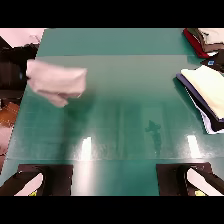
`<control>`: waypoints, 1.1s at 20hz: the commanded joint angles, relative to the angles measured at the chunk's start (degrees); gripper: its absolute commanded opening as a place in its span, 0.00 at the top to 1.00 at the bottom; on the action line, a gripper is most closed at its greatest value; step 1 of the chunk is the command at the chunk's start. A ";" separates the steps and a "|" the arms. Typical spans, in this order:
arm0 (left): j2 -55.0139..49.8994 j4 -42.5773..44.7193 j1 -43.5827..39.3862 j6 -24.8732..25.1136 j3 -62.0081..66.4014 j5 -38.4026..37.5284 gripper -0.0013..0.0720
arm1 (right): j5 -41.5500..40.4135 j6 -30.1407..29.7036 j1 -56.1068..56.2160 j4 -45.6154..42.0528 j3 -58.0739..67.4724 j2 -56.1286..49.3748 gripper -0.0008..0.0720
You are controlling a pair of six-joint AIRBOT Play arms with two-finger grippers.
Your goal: Fold the shirts.
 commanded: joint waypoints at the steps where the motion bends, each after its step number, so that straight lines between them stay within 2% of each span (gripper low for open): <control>1: -0.20 -8.74 -9.16 2.25 9.53 5.77 0.95 | 0.00 0.07 0.04 0.09 -0.02 -0.02 0.97; 6: -5.57 -8.70 -22.75 6.84 13.57 16.13 0.95 | 0.31 0.07 0.04 0.09 -0.02 -0.02 0.97; 10: -14.99 -8.74 -28.02 8.13 13.62 15.80 0.95 | 1.31 0.07 0.04 0.07 -0.02 -0.02 0.97; 14: -25.27 -8.11 -29.29 8.20 13.62 14.71 0.95 | 1.97 0.07 0.04 0.07 -0.02 -0.02 0.97; 15: -26.64 -6.38 -28.79 8.15 13.62 14.64 0.68 | 2.01 0.07 0.04 0.04 -0.02 -0.02 0.97; 16: -27.19 -3.98 -27.87 8.11 13.62 13.97 0.27 | 2.03 0.07 0.04 0.04 -0.02 -0.02 0.97; 17: -27.21 -1.57 -26.29 8.11 13.64 12.44 0.12 | 2.21 0.07 0.04 0.04 -0.02 -0.02 0.97; 19: -26.93 0.24 -21.53 7.56 13.60 5.55 0.15 | 2.45 0.07 0.04 0.02 -0.02 -0.02 0.97; 20: -26.93 0.17 -18.51 5.73 12.68 1.62 0.15 | 2.51 0.07 0.04 0.02 -0.02 -0.02 0.97; 22: -25.94 -0.68 -13.46 3.45 6.58 -0.44 0.15 | 2.45 0.07 0.04 0.02 -0.02 -0.02 0.97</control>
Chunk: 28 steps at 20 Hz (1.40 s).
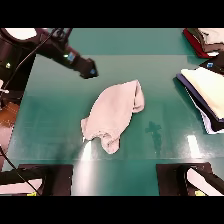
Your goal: Fold the shirts.
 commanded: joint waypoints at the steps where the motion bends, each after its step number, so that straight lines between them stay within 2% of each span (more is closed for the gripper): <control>1: 1.57 0.42 7.78 -2.89 -9.90 -4.81 0.15 | 0.26 0.02 0.04 -0.02 -0.02 -0.02 0.97; 6: 10.12 -0.44 10.40 -1.25 -42.95 8.81 0.15 | 0.11 0.02 0.04 -0.02 -0.02 -0.02 0.97; 10: 10.43 -4.50 10.40 -1.25 -55.36 16.52 0.15 | 0.17 0.02 0.04 -0.02 -0.02 -0.02 0.97; 13: 10.32 -10.25 10.40 0.13 -58.34 21.81 0.15 | 0.63 0.02 0.04 0.00 -0.02 -0.02 0.97; 19: 10.25 -16.94 10.38 0.39 -60.06 27.30 0.15 | 1.27 0.02 0.04 0.02 -0.02 -0.02 0.97; 28: 10.19 -18.78 10.38 -0.22 -60.15 26.45 0.15 | 2.23 0.02 0.04 0.02 -0.02 -0.02 0.97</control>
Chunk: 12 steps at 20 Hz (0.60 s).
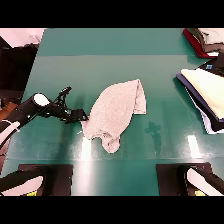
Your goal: Fold the shirts.
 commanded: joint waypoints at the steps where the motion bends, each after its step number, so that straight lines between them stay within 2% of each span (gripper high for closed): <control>1: -0.02 -1.53 0.00 -0.42 -0.15 -0.81 0.15 | 0.46 0.00 0.04 0.02 -0.02 -0.02 0.97; 8: 0.00 -3.08 0.00 -0.37 -3.43 0.42 0.15 | 0.48 0.00 0.04 0.02 -0.02 -0.02 0.97; 9: 0.00 -3.17 0.00 -0.42 -3.48 1.16 0.22 | 0.48 0.00 0.04 0.02 -0.02 -0.02 0.97; 10: 0.00 -3.85 0.00 -0.28 -3.45 2.03 0.61 | 0.48 0.00 0.04 0.02 -0.02 -0.02 0.97; 11: 0.00 -4.72 0.00 -0.15 -3.45 2.86 0.91 | 0.50 0.00 0.04 0.02 -0.02 -0.02 0.97; 12: 0.07 -5.25 0.02 0.13 -3.41 3.32 0.95 | 0.55 0.00 0.04 0.02 -0.02 -0.02 0.97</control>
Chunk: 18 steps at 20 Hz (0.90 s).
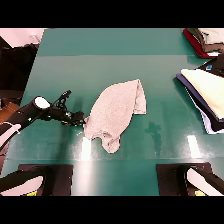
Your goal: Fold the shirts.
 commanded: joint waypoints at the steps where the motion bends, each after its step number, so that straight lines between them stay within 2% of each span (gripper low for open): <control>1: 0.07 -1.79 0.00 0.46 0.09 1.77 0.95 | 0.07 0.00 0.04 0.04 -0.02 -0.02 0.97; 6: 0.68 6.99 0.00 0.42 10.82 -4.48 0.95 | -2.97 -0.02 3.52 3.32 -0.09 -2.25 0.96; 7: 0.68 9.88 0.00 0.42 14.53 -6.62 0.95 | -3.54 -0.02 5.62 2.71 -0.09 -4.31 0.90; 9: 1.03 15.26 0.00 0.42 21.57 -10.36 0.95 | -3.76 -0.02 9.84 2.40 -0.09 -10.05 0.40; 10: 1.16 17.88 0.00 0.42 24.94 -11.89 0.95 | -3.82 -0.02 11.80 2.36 -0.09 -13.38 0.37; 13: 1.55 24.61 0.00 0.42 34.40 -15.67 0.95 | -6.71 -0.02 16.35 2.36 -0.07 -24.48 0.38; 18: 1.55 25.62 0.00 0.42 42.36 -16.17 0.95 | -12.79 -0.02 21.16 2.34 -0.07 -37.40 0.41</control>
